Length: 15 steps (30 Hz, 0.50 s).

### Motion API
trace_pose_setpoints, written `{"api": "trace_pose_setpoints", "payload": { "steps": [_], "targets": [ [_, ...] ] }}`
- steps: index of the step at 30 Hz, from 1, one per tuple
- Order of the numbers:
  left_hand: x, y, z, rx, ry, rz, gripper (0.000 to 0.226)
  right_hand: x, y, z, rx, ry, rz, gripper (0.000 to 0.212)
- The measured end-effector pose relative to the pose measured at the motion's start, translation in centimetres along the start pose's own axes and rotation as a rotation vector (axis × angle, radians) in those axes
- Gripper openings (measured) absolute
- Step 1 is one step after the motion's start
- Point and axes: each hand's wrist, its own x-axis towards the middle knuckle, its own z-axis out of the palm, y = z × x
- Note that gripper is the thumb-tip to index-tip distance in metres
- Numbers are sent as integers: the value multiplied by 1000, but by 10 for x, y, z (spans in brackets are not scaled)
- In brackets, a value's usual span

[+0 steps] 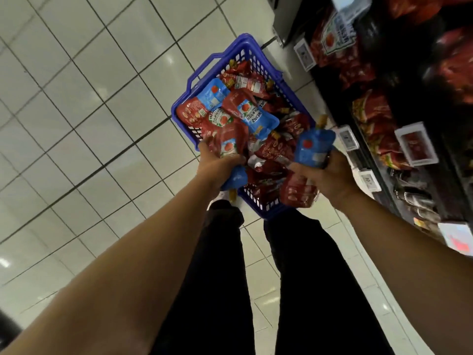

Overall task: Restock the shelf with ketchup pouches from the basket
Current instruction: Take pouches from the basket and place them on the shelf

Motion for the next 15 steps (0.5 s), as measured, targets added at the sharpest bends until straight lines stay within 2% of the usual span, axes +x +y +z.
{"api": "trace_pose_setpoints", "payload": {
  "steps": [2,3,7,9,11,13,15],
  "targets": [
    [-38,18,-4,6,-89,58,107,-28,-27,0,117,-34,30,33],
    [-58,30,-7,-2,-128,82,105,-43,-41,-2,164,-48,46,31],
    [-140,78,-17,-27,-335,227,80,-113,-98,-12,308,-164,73,33],
    [-183,99,-13,-82,-389,325,57,-155,-126,-18,422,-214,55,29],
    [-223,118,1,-146,-395,381,35,-194,-148,-21,482,-195,-3,19],
    [-263,135,15,-173,-376,428,25,-235,-161,-23,551,-122,-55,15],
    [-298,149,23,-160,-442,462,18,-271,-167,-25,624,-47,-100,9]
  ]
}}
